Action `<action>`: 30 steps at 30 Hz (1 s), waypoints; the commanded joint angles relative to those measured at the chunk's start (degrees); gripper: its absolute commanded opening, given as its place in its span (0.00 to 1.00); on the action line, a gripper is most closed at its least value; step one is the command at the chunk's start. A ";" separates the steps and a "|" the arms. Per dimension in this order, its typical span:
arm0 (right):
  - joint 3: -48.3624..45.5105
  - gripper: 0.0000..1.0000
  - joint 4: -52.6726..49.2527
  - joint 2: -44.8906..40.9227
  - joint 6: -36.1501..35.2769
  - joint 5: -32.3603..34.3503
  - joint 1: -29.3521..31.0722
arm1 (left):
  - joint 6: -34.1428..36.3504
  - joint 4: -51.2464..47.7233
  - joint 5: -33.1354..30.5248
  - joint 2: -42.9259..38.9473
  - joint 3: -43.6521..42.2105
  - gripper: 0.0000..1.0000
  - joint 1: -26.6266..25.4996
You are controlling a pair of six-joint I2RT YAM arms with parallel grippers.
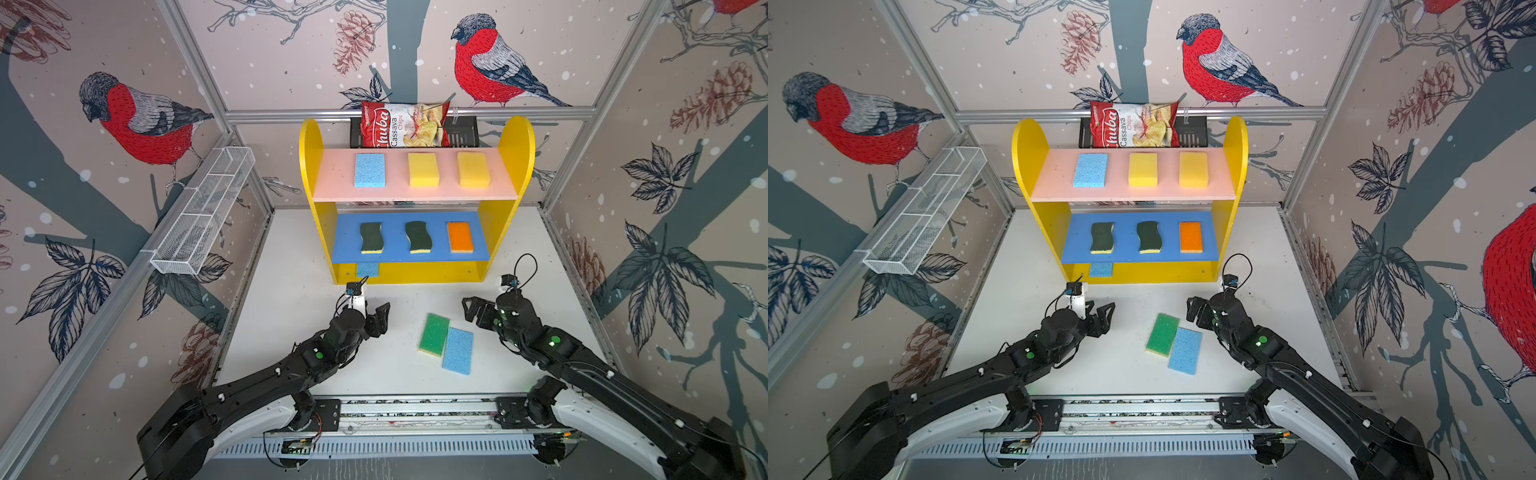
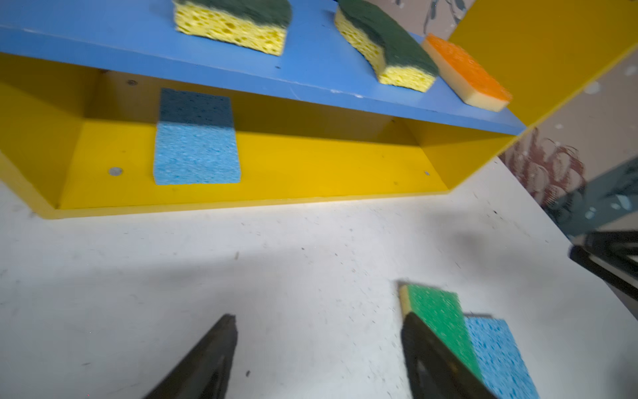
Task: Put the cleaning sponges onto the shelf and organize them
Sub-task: 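Pull the left gripper back from the shelf toward the table front, then move the open left gripper over the green sponge beside the blue sponge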
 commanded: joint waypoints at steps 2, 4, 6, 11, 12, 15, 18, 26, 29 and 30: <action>0.20 0.97 -0.93 -1.09 -0.69 1.90 0.07 | 1.44 -3.35 0.62 -1.16 0.17 0.96 -4.18; -0.13 0.98 -0.69 -1.70 -0.77 2.17 0.07 | 0.69 -4.10 -1.32 -0.82 0.13 0.95 -6.93; -0.43 0.97 -0.66 -2.14 -0.91 2.43 0.08 | -0.38 -4.64 -2.63 0.39 0.35 0.94 -9.21; -0.92 0.97 -1.32 -3.19 -1.23 2.60 0.07 | -2.14 -8.65 -3.27 7.96 5.06 0.95 -13.86; -1.04 0.97 -1.50 -3.59 -1.34 2.71 0.08 | -2.38 -10.19 -3.91 10.24 6.86 0.95 -15.08; -1.53 0.97 -1.67 -4.64 -1.52 3.36 -0.09 | -3.70 -13.21 -4.10 16.39 11.28 0.96 -17.87; -2.15 0.97 -1.56 -5.88 -1.52 3.84 -0.15 | -5.09 -14.48 -2.74 21.20 14.56 0.96 -19.38; -2.86 0.98 -1.55 -6.97 -1.87 4.31 -0.51 | -6.32 -17.12 2.00 31.15 22.39 0.96 -21.09; -3.07 0.98 -1.81 -7.05 -1.87 4.29 -0.79 | -6.09 -17.81 3.14 33.79 24.32 0.96 -21.80; -3.16 0.98 -2.04 -7.14 -1.87 4.36 -0.85 | -6.01 -18.15 3.34 34.61 24.98 0.96 -22.09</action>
